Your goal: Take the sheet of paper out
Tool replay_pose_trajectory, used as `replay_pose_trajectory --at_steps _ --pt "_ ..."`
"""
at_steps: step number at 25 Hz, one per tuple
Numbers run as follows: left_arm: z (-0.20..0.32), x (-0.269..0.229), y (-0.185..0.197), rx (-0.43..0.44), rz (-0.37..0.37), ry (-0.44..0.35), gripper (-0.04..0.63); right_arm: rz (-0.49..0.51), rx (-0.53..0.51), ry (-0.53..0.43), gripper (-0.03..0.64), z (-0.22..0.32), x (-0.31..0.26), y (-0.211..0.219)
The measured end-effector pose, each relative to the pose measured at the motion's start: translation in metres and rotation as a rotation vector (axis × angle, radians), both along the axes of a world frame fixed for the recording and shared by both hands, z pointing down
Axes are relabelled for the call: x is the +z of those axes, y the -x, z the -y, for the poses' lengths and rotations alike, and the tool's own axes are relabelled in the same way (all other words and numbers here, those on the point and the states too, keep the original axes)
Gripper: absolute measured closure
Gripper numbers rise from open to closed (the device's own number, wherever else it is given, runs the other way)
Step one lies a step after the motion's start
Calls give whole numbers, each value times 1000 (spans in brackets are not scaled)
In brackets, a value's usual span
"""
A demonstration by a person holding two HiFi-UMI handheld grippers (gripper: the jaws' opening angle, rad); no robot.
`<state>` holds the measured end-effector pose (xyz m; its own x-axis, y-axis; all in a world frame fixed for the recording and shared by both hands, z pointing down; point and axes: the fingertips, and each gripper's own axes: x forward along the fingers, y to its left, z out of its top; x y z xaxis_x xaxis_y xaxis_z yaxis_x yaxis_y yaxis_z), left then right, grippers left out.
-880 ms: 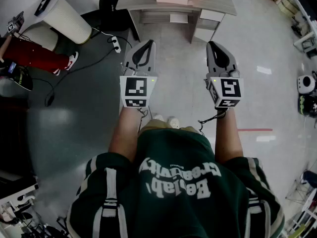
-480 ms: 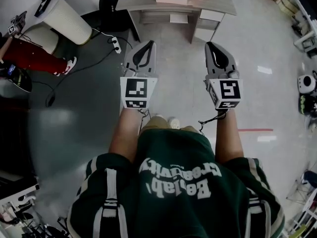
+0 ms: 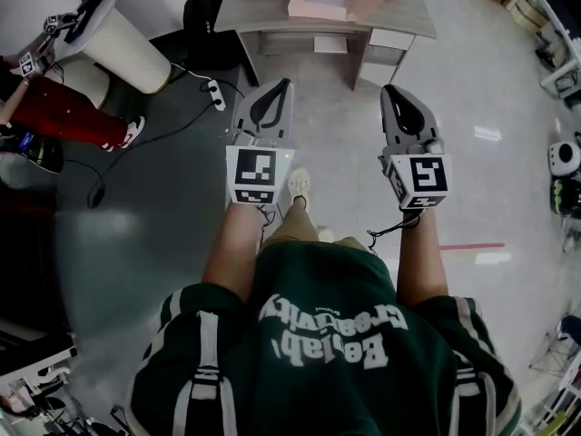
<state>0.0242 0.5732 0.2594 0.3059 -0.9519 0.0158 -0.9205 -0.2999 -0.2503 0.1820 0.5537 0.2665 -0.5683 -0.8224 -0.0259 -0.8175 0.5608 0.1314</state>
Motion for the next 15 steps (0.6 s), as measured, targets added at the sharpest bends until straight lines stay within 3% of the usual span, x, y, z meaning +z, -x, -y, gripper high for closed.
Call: replay_pose_trajectory --at_steps 5,15 --pt "55 6 16 28 1 -7 577 2 12 0 581 54 4 19" --pt "224 5 83 64 35 -7 577 19 52 29 581 221 -2 85"
